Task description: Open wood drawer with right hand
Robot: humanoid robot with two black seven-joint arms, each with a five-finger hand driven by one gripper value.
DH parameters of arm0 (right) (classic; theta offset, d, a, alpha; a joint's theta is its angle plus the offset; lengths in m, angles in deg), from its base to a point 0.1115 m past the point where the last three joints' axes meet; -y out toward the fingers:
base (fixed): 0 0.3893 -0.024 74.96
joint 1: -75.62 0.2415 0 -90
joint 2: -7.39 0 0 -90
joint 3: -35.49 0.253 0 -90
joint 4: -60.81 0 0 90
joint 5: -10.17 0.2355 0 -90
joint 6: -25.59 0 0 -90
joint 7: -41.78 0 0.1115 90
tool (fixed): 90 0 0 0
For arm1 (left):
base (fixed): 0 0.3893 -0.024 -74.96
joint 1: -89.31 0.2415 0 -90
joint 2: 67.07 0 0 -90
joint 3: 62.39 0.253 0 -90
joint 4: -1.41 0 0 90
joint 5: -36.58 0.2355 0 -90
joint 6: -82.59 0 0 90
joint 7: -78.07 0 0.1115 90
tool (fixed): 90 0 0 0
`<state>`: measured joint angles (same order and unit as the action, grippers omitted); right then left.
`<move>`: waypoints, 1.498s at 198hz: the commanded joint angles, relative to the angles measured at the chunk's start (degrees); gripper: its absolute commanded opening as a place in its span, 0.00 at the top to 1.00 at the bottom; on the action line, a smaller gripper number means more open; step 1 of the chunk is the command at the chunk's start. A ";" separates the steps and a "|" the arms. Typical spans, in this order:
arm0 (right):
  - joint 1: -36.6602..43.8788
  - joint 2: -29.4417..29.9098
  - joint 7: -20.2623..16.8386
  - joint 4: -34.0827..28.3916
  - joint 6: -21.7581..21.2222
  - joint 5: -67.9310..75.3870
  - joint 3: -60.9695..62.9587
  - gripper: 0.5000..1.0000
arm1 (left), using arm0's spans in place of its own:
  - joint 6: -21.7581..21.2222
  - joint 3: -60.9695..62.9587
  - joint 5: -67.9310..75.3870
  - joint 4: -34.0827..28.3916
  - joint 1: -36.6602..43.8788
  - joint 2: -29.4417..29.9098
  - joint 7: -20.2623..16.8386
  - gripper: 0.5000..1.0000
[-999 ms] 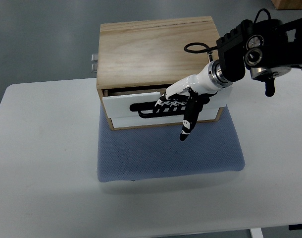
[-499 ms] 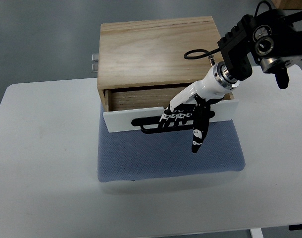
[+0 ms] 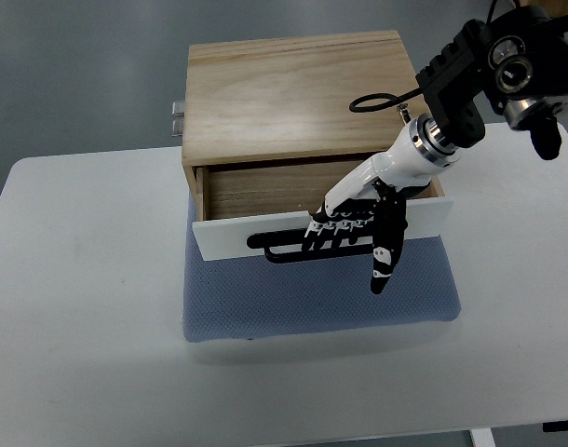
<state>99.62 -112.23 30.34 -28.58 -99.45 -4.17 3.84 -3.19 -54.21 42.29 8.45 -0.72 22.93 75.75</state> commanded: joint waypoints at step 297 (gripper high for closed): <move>-27.26 -18.99 5.38 33.93 22.73 19.26 49.40 0.12 | 0.00 0.00 0.00 0.08 0.03 0.00 -0.05 0.00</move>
<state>80.23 -133.36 35.57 0.85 -79.99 15.79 43.54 -3.19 -54.21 42.29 8.46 -0.71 22.93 75.75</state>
